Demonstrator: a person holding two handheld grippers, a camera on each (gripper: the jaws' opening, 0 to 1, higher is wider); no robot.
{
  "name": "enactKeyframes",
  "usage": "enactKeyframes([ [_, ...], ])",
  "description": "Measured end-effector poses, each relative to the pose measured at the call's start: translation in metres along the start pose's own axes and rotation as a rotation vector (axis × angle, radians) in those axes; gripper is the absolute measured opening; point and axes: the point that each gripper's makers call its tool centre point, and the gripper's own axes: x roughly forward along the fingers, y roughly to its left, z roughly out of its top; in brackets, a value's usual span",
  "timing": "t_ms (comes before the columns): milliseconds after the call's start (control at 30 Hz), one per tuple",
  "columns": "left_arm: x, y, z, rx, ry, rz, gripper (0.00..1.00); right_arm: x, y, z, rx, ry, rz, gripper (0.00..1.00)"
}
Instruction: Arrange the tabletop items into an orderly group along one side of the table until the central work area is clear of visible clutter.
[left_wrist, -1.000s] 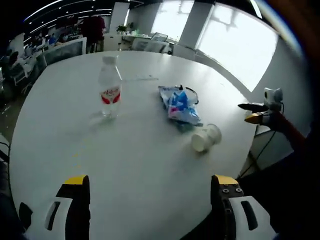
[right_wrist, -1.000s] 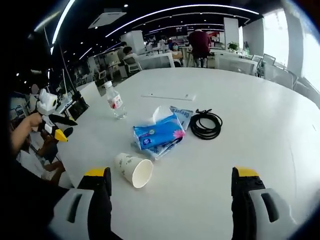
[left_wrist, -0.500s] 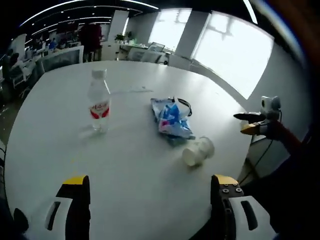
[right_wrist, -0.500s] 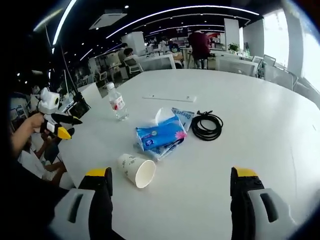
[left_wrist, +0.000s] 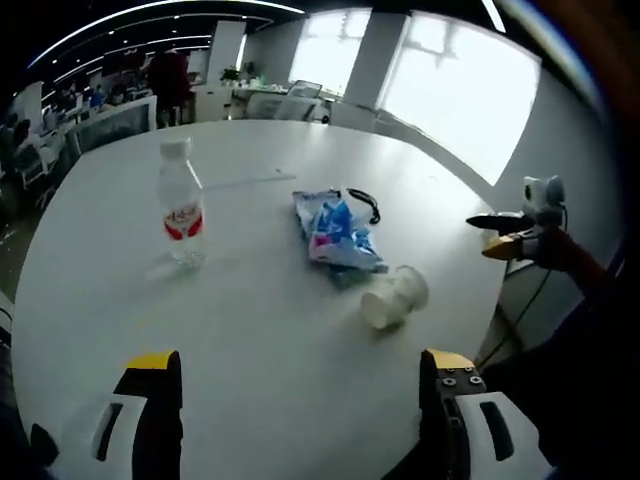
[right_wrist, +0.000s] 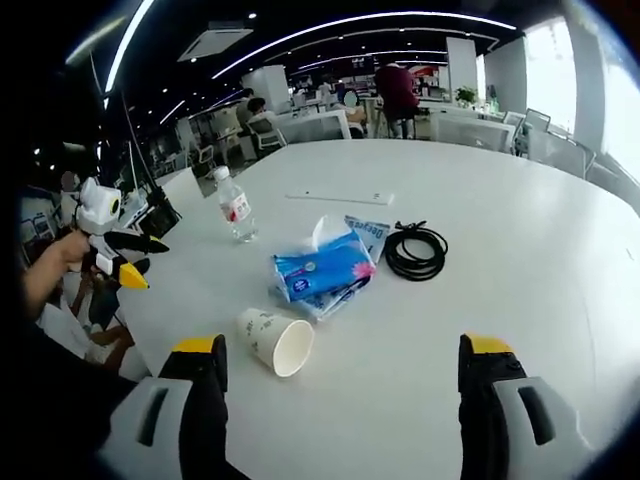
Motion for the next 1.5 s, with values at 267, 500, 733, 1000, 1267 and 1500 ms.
enactKeyframes([
  [267,0.001,-0.006,0.001,0.002,-0.018,-0.009,0.98,0.003,0.007,-0.004,-0.005,-0.007,0.003,0.91],
  [500,0.002,-0.015,0.000,0.014,-0.026,-0.015,0.98,0.013,0.023,-0.013,-0.030,0.012,0.034,0.85],
  [733,0.007,-0.014,-0.004,0.013,-0.031,-0.019,0.98,0.026,0.045,-0.028,-0.037,0.043,0.088,0.79],
  [1000,0.010,-0.012,-0.007,0.006,-0.032,-0.024,0.96,0.039,0.063,-0.038,0.011,0.064,0.154,0.64],
  [1267,0.010,-0.013,-0.008,0.007,-0.037,-0.025,0.96,0.062,0.075,-0.037,0.081,0.064,0.217,0.42],
  [1500,0.007,-0.013,-0.010,-0.001,-0.039,-0.027,0.96,0.079,0.090,-0.041,0.219,0.061,0.325,0.33],
])
